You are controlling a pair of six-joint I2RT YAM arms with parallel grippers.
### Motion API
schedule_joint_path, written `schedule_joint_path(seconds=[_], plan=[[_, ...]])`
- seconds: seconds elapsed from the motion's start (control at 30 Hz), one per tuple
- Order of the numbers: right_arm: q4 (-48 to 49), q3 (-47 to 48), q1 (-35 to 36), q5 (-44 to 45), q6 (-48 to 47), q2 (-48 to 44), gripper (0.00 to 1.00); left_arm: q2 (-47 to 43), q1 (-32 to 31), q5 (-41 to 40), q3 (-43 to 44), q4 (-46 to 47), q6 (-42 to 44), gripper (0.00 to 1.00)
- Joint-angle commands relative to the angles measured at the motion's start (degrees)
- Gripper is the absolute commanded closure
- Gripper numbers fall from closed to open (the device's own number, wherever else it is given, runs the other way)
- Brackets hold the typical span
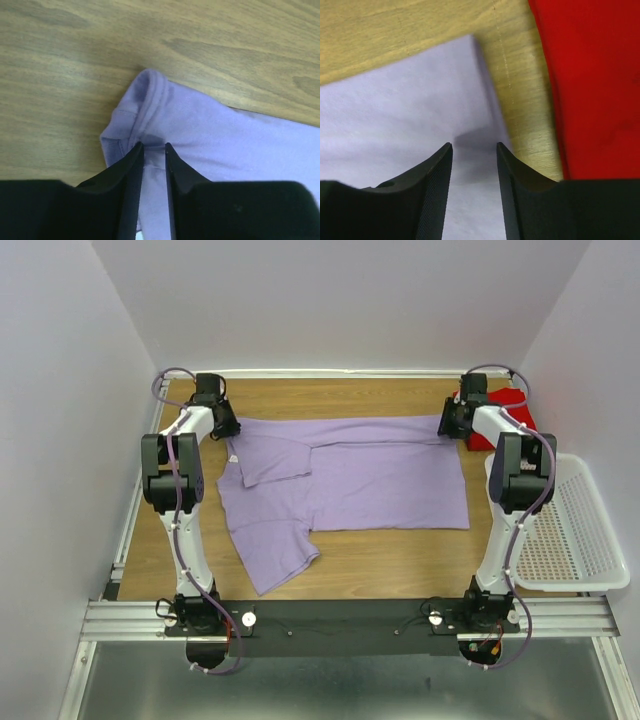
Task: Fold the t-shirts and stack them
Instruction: Fold the tshirt
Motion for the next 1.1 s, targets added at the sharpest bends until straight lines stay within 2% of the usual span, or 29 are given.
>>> schedule_joint_path(seconds=[0.0, 0.13, 0.2, 0.23, 0.27, 0.5, 0.63, 0.7, 0.8, 0.93, 1.07], plan=[[-3.6, 2.8, -1.1, -2.7, -2.0, -0.1, 0.51, 1.2, 0.8, -4.1, 2.0, -2.6, 1.2, 0.64], [-5.1, 4.0, -0.9, -5.2, -0.2, -3.4, 0.44, -2.4, 0.8, -3.1, 5.0, -3.9, 0.5, 0.40], [-7.6, 4.3, -0.6, -5.5, 0.8, -5.2, 0.41, -5.0, 0.8, -4.0, 4.8, -4.4, 0.2, 0.35], [-8.4, 4.3, -0.2, -5.4, 1.0, -7.5, 0.39, -8.5, 0.8, -4.1, 4.0, -4.4, 0.3, 0.26], [-10.1, 3.7, 0.1, -5.4, 1.5, -8.7, 0.39, -10.5, 0.8, -6.6, 1.8, -4.3, 0.3, 0.23], [-16.9, -5.2, 4.0, -3.3, 3.4, -21.1, 0.38, -31.1, 0.7, -9.5, -17.9, -6.0, 1.5, 0.01], [-19.0, -13.7, 6.7, -3.1, 4.1, -28.7, 0.38, -44.4, 0.7, -10.5, -29.8, -9.1, 1.4, 0.02], [-19.7, -17.2, 7.3, -4.4, 4.9, -33.0, 0.38, -48.1, 0.7, -10.0, -35.2, -10.8, 0.0, 0.02], [-21.0, -22.9, 8.8, -5.1, 5.5, -37.2, 0.38, -54.2, 0.8, -9.0, -40.7, -12.8, -2.9, 0.08], [-22.0, -27.1, 8.9, -5.2, 5.7, -39.9, 0.38, -55.8, 0.7, -7.2, -45.4, -14.5, -5.3, 0.20], [-21.3, -29.6, 9.1, -5.4, 5.0, -39.5, 0.38, -56.4, 0.7, -8.0, -48.3, -12.3, -5.7, 0.21]])
